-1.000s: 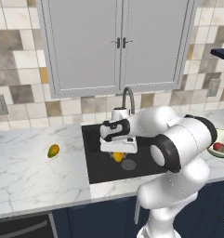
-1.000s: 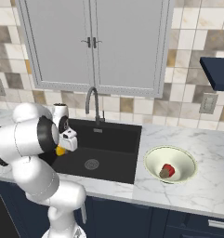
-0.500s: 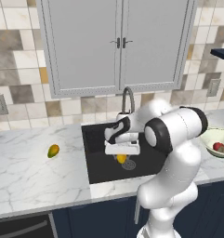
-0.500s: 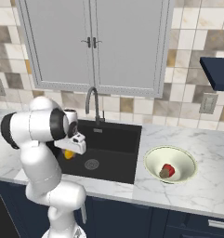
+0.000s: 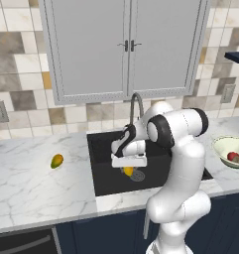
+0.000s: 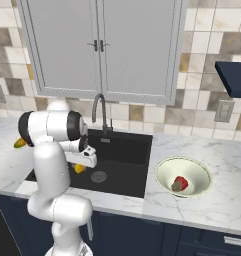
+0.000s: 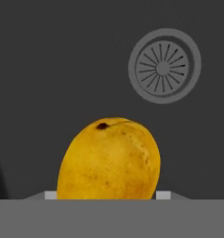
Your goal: There is a mixed pile of frozen fruits and vegetables on the counter. Locate all the frozen vegetables and place the items in a bowl on the counter. Take all the frozen fruits and defrost them in a running sink.
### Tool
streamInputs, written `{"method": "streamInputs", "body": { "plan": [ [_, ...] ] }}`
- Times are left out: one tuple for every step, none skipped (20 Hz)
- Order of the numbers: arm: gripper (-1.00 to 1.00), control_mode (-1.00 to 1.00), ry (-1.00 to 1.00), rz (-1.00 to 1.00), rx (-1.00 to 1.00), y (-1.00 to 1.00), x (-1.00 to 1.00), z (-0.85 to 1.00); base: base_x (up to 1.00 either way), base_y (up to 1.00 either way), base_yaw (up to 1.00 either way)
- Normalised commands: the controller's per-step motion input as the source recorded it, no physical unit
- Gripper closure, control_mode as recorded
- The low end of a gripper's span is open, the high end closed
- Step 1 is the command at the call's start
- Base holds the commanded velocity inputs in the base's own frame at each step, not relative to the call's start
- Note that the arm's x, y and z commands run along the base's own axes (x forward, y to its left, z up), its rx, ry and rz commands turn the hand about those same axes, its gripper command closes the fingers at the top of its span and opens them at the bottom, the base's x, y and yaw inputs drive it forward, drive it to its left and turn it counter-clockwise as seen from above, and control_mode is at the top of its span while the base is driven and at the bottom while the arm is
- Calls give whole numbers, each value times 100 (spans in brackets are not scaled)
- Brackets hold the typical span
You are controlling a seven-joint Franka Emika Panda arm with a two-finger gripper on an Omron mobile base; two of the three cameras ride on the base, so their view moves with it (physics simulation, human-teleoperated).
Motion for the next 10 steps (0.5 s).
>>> {"method": "streamInputs", "body": {
  "plan": [
    [100,-100,0,0,-1,0,41,-33,0,0,0],
    [100,-100,0,0,-1,0,38,-36,0,0,0],
    [100,-100,0,0,-2,0,36,-37,0,0,0],
    [100,-100,0,0,-3,0,37,-39,0,0,0],
    [100,-100,0,0,-3,0,37,-41,0,0,0],
    [100,-100,0,0,-4,1,36,-43,0,0,0],
    [100,-100,0,0,-4,3,36,-43,0,0,0],
    [100,-100,0,0,-4,3,36,-43,0,0,0],
    [100,-100,0,0,-4,4,35,-42,0,0,0],
    [100,-100,0,0,-4,3,34,-41,0,0,0]
  ]
}}
